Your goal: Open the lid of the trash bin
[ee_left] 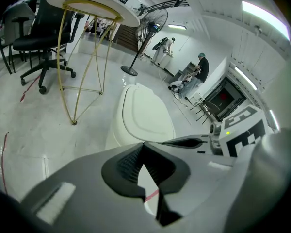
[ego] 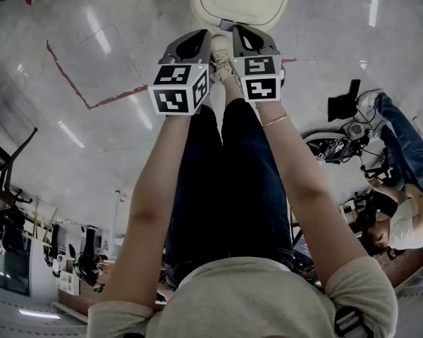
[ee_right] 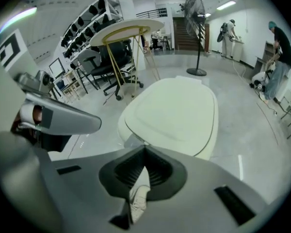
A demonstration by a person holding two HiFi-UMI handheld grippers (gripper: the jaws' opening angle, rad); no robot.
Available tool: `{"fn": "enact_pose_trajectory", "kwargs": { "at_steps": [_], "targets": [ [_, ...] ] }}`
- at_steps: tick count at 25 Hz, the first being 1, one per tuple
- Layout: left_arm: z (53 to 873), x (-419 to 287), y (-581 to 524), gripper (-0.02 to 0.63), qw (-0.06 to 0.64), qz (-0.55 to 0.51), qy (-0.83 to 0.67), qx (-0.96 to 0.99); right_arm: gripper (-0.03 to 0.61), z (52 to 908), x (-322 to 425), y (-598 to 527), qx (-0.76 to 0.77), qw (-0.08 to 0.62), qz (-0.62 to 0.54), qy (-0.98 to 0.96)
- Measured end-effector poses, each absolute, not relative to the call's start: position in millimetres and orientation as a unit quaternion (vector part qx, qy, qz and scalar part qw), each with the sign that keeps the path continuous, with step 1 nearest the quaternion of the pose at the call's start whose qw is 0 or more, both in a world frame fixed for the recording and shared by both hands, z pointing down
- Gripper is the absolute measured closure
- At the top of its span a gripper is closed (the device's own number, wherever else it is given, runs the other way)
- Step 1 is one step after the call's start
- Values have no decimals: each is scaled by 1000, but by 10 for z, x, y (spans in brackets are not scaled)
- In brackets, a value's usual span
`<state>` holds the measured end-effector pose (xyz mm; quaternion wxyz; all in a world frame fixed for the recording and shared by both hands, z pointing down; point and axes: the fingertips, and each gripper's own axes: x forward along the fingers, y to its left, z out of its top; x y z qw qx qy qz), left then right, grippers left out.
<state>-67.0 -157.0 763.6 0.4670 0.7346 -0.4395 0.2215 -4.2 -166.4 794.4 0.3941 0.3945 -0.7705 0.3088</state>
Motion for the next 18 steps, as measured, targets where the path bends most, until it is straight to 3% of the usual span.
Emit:
{"fn": "enact_pose_trajectory", "kwargs": {
  "at_steps": [6,13,18],
  "targets": [
    [7621,-672,-1351,609,471,233,-427,736,572,7960,-42,-1676,399,388,334,-761],
    [7591,-606,-1201,609,461,243,-409,749,572,7972,-91,-1620,352,464,253,-773],
    [7545,-607,-1285,609,454,240,-417,750,572,7966,-80,-1622,370,440,264,-774]
  ]
}}
